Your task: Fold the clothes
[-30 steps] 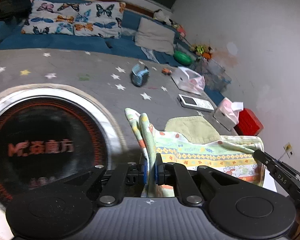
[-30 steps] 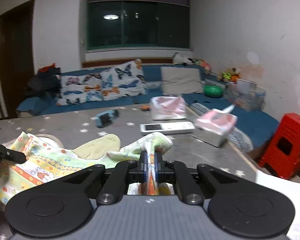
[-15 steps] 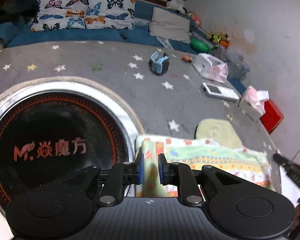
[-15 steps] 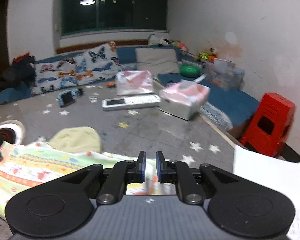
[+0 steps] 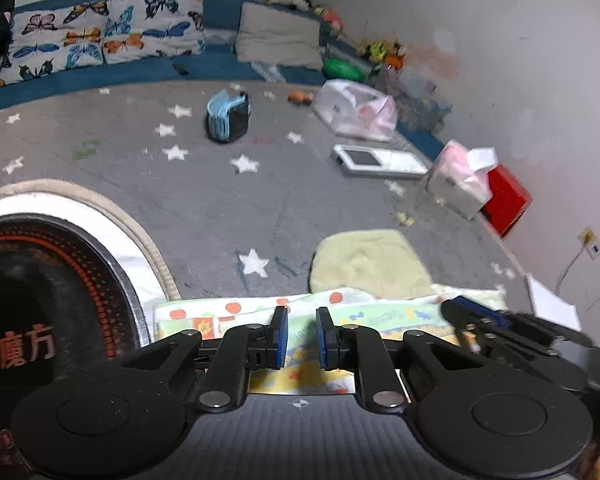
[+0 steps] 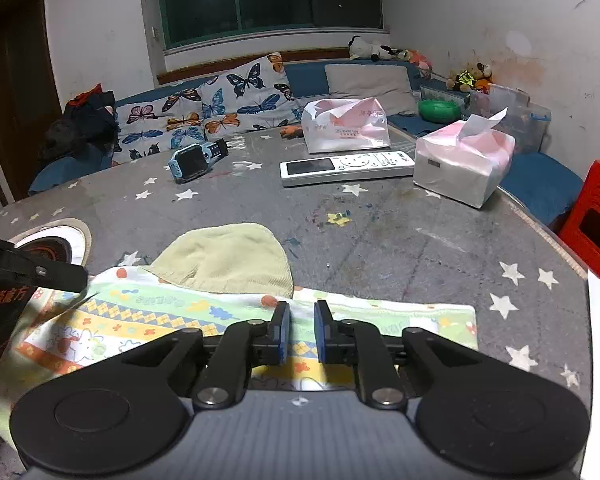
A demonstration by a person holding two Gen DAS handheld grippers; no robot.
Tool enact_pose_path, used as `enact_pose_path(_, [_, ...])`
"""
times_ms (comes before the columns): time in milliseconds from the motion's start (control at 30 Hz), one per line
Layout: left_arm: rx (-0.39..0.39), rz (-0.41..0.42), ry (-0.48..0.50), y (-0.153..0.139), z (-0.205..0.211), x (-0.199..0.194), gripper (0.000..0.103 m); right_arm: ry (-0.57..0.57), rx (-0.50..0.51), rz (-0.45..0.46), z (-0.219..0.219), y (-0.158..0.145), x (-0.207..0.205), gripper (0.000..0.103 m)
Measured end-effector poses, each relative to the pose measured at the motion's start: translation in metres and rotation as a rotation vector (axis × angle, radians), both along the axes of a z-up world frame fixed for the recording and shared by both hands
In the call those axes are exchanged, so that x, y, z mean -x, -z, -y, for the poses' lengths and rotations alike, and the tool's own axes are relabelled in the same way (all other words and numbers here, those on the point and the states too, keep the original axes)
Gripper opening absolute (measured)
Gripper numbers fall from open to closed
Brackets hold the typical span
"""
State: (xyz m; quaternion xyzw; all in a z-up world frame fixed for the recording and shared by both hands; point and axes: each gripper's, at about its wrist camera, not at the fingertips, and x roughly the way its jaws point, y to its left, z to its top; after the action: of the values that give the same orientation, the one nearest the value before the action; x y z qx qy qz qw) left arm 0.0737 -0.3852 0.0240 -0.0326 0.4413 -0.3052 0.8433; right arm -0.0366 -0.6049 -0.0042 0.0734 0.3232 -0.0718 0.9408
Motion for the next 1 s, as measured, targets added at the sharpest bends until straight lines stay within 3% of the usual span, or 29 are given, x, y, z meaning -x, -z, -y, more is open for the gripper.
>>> enact_pose_path(233, [-0.031, 0.014, 0.013, 0.001, 0.006, 0.007, 0.017, -0.032, 0.011, 0.023, -0.01, -0.013, 0.01, 0.016])
enact_pose_path(333, [-0.035, 0.028, 0.018, -0.004, 0.004, 0.017, 0.03, -0.065, 0.0, 0.035, -0.02, -0.019, 0.02, 0.025])
enact_pose_path(400, [-0.052, 0.055, 0.033, -0.008, 0.003, 0.029, 0.03, -0.098, 0.006, 0.04, -0.031, -0.023, 0.028, 0.031])
enact_pose_path(667, [-0.109, 0.115, 0.079, -0.013, -0.017, 0.081, 0.031, -0.192, 0.064, 0.023, -0.068, -0.026, 0.07, 0.031])
enact_pose_path(833, [-0.128, 0.135, 0.074, -0.009, -0.035, 0.101, 0.032, -0.207, 0.13, 0.014, -0.086, -0.023, 0.092, 0.031])
enact_pose_path(1000, [-0.12, 0.137, 0.066, -0.007, -0.044, 0.11, 0.036, -0.197, 0.128, 0.005, -0.091, -0.017, 0.104, 0.032])
